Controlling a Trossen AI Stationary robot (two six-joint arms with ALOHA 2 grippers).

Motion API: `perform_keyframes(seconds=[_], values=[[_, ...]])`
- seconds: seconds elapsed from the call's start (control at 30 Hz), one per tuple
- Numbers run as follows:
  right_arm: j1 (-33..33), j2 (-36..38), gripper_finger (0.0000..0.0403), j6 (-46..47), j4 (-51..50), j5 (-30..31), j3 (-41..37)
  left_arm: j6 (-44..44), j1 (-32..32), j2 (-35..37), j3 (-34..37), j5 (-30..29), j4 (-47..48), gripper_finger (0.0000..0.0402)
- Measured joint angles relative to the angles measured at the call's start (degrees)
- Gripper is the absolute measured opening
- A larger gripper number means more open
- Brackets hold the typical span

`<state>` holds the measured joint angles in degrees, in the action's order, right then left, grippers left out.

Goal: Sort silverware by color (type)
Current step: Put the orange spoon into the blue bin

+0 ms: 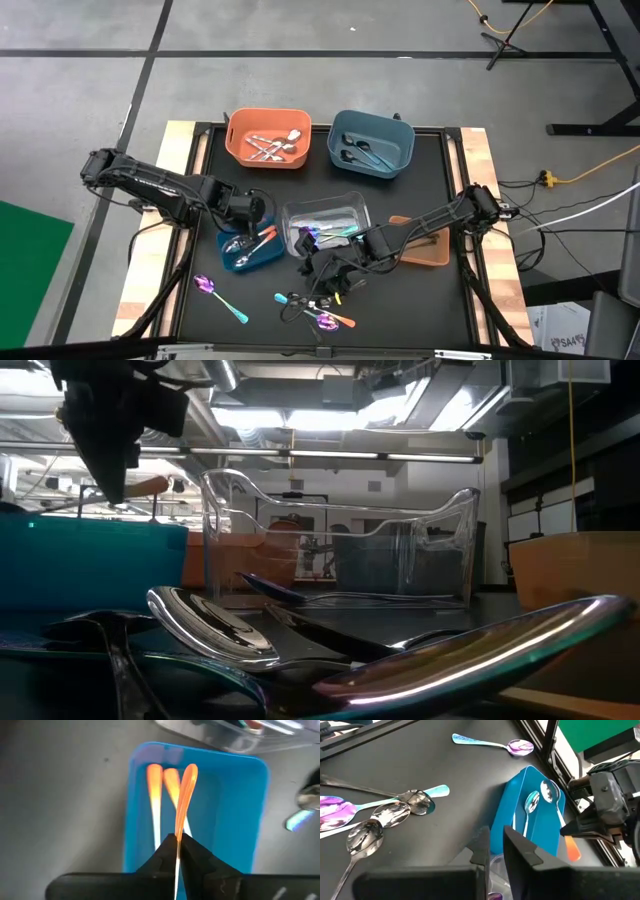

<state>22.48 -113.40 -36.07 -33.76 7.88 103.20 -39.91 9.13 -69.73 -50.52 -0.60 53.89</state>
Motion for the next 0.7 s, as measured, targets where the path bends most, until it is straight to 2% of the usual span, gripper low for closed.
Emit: perform_keyframes(seconds=[0.2,0.53,0.7], values=[[0.0,0.0,0.0042,0.0,0.0,0.0,0.0,0.7,0.0,0.0,1.5,-3.8,-0.5,0.0005],[0.0,0.0,0.0042,0.0,0.0,0.0,0.0,1.6,0.0,0.0,5.6,-4.4,-0.5,0.0007],[0.0,0.0,0.0042,0.0,0.0,0.0,0.0,1.6,0.0,0.0,5.6,-4.4,-0.9,0.0025]])
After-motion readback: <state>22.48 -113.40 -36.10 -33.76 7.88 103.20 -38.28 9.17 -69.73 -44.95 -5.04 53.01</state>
